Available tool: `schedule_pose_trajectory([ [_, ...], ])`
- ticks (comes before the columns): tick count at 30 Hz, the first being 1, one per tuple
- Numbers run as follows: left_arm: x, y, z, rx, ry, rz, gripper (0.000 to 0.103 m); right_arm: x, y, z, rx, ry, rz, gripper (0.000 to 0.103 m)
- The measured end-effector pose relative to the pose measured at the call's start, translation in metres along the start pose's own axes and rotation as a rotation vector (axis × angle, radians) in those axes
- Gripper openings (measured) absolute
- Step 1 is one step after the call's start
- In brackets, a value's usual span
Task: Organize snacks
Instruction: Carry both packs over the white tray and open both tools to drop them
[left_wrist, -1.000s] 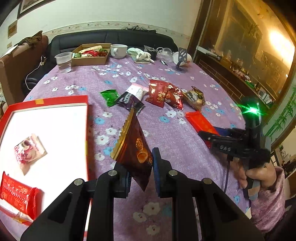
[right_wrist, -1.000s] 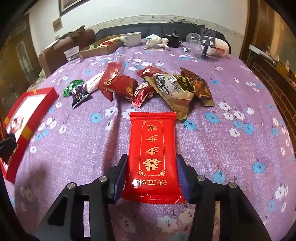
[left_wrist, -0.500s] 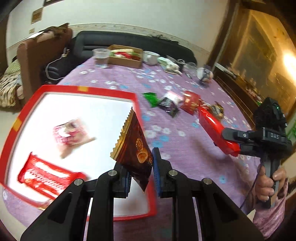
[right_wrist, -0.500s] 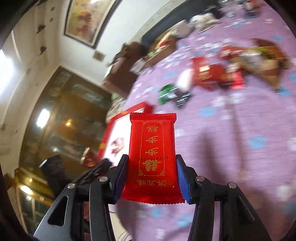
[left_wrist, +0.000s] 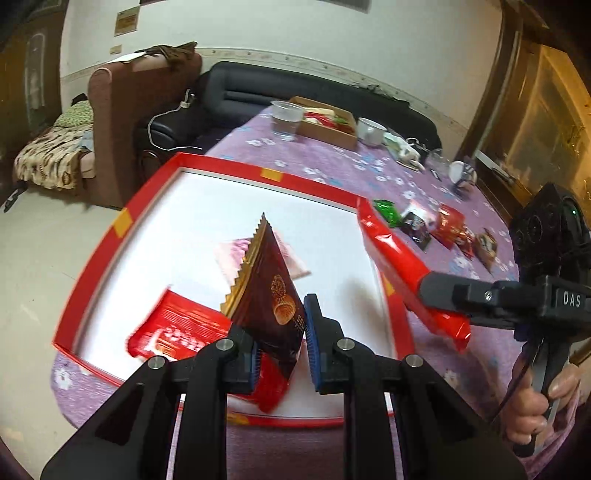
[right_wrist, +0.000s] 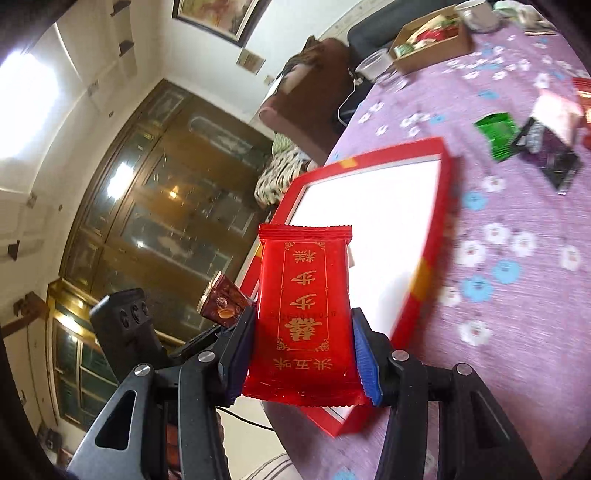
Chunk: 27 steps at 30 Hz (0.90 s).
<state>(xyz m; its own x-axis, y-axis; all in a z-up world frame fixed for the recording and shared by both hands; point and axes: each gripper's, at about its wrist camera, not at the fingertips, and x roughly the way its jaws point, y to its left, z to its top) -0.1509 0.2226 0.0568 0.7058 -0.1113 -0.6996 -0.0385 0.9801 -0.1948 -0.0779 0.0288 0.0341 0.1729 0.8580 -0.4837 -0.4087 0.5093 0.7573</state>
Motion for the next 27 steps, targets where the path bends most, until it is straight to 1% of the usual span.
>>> schedule_pose_trajectory([
  [3,0.001,0.004,0.002,0.004,-0.006,0.022,0.018,0.015,0.005,0.001,-0.011,0.016,-0.004,0.05],
  [6,0.003,0.006,0.003,0.013,-0.011,0.045,0.018,0.023,0.008,0.003,-0.035,0.02,-0.028,0.05],
  [7,0.004,0.006,0.003,0.017,-0.012,0.054,0.018,0.019,0.009,-0.001,-0.038,0.018,-0.03,0.05],
  [17,0.008,0.01,0.004,0.045,-0.021,0.143,0.018,0.019,0.0,-0.007,-0.062,-0.023,-0.056,0.05],
  [20,0.007,0.01,0.003,0.047,-0.026,0.179,0.018,0.015,-0.002,-0.01,-0.065,-0.04,-0.062,0.053],
  [21,0.007,0.01,0.003,0.05,-0.027,0.188,0.018,0.014,-0.003,-0.008,-0.064,-0.043,-0.061,0.053],
  [23,0.008,0.009,0.003,0.058,-0.029,0.21,0.02,0.01,-0.005,-0.008,-0.057,-0.055,-0.033,0.053],
  [24,0.007,0.009,0.003,0.06,-0.029,0.232,0.026,0.007,-0.005,-0.009,-0.057,-0.063,-0.024,0.053],
  [25,0.007,0.009,0.003,0.063,-0.035,0.25,0.037,0.003,-0.004,-0.009,-0.064,-0.075,-0.025,0.053],
  [26,0.005,0.009,0.003,0.065,-0.043,0.264,0.043,0.0,-0.004,-0.01,-0.069,-0.082,-0.032,0.053],
  [27,0.004,0.008,0.003,0.066,-0.054,0.285,0.056,-0.001,-0.004,-0.01,-0.071,-0.084,-0.037,0.053],
])
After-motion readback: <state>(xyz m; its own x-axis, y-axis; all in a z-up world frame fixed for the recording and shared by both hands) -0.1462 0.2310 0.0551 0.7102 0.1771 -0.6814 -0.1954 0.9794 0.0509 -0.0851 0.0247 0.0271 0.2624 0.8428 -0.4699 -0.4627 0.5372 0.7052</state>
